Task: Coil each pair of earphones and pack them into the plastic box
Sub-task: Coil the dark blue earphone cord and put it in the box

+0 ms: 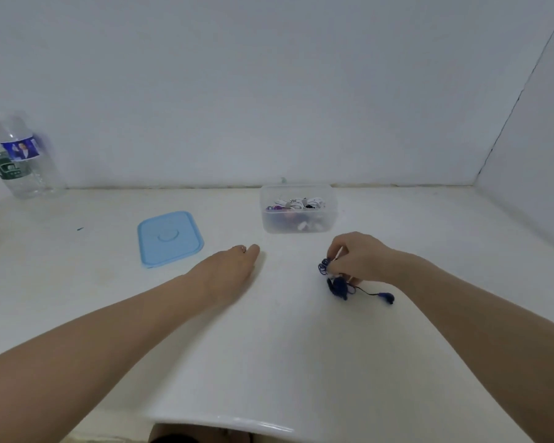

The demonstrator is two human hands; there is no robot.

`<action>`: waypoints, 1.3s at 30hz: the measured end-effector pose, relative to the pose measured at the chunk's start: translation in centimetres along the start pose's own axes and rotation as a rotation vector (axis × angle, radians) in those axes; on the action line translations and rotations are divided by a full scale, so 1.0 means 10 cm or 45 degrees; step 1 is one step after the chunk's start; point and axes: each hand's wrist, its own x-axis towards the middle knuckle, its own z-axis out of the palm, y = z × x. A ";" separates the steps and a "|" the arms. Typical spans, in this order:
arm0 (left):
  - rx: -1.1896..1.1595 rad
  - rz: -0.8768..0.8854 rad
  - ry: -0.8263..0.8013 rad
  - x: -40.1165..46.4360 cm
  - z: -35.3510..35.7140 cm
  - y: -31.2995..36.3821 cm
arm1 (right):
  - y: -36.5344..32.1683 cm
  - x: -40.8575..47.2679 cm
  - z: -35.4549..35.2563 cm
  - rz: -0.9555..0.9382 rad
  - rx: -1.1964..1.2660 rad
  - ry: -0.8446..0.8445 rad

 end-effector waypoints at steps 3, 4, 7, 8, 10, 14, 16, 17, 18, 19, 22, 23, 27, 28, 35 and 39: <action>-0.239 0.114 0.083 0.12 0.05 0.18 | 0.03 0.08 0.11 -0.002 0.213 0.127; -0.311 0.139 0.122 0.16 0.05 0.25 | 0.06 0.11 0.12 0.004 0.279 0.177; -0.522 0.151 0.245 0.28 0.04 0.42 | 0.11 0.18 0.09 0.029 0.309 0.327; -0.597 0.136 0.281 0.32 0.04 0.47 | 0.13 0.18 0.05 0.030 0.266 0.352; -0.748 0.102 0.332 0.37 0.05 0.54 | 0.13 0.09 -0.08 0.042 0.100 0.267; -0.854 0.108 0.320 0.46 0.16 0.62 | 0.14 -0.15 -0.23 0.142 -0.412 -0.117; -0.862 0.121 0.330 0.50 0.22 0.64 | 0.19 -0.16 -0.17 0.108 -0.391 -0.071; -0.877 0.118 0.348 0.51 0.24 0.64 | 0.21 -0.16 -0.12 0.066 -0.337 -0.030; -0.909 0.109 0.368 0.52 0.26 0.64 | 0.22 -0.15 -0.06 0.032 -0.268 -0.001; -0.954 0.093 0.384 0.52 0.27 0.64 | 0.23 -0.13 0.00 0.012 -0.192 0.016; -1.125 0.034 0.416 0.50 0.30 0.63 | 0.24 -0.15 0.09 -0.023 -0.049 0.067; -1.188 0.014 0.423 0.48 0.30 0.63 | 0.26 -0.16 0.10 -0.036 -0.049 0.084; -1.373 -0.022 0.429 0.47 0.28 0.63 | 0.23 -0.15 0.10 -0.101 0.044 0.189; -1.386 -0.016 0.426 0.46 0.27 0.63 | 0.19 -0.15 0.10 -0.114 0.217 0.191; -1.518 0.050 0.497 0.39 0.21 0.59 | -0.01 -0.03 0.27 -0.178 0.997 0.334; -1.625 0.089 0.491 0.38 0.18 0.58 | 0.06 0.05 0.48 -0.147 1.060 0.440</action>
